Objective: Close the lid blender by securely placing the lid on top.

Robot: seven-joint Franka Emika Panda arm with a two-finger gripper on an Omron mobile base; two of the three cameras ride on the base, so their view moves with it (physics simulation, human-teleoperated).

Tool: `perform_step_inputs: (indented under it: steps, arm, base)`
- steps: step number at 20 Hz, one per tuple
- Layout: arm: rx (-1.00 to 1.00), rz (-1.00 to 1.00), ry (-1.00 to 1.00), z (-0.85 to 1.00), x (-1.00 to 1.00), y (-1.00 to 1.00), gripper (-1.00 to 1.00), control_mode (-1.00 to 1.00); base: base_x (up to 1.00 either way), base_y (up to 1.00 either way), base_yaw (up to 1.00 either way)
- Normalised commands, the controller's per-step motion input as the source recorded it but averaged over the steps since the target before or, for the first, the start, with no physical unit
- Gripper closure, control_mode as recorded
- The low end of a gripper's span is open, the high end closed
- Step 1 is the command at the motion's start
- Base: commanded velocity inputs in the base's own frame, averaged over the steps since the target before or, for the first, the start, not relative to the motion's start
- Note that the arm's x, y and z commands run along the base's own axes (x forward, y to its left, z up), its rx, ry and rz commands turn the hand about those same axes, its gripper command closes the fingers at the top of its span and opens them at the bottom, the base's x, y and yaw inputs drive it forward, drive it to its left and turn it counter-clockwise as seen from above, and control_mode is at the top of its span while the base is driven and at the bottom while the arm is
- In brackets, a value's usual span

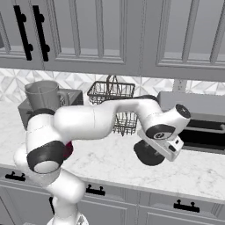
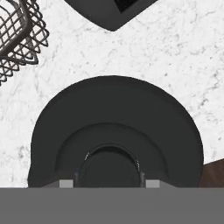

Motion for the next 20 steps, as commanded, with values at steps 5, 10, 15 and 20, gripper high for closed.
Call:
perform_step_inputs:
  steps: [5,10,15,20]
  arm:
    - [0.00,0.00,-0.06,0.80,-0.20,0.82,1.00,-1.00]
    - [0.00,-0.01,-0.05,0.31,-0.28,0.48,1.00,-1.00]
    - [0.00,0.00,-0.09,0.18,-0.39,0.36,1.00,-1.00]
    - [0.00,-0.02,-0.15,0.64,-0.16,1.00,1.00,-1.00]
  base:
    - [0.00,0.00,0.00]
    - [0.00,0.00,0.00]
    - [0.00,0.00,0.00]
    - [0.00,0.00,0.00]
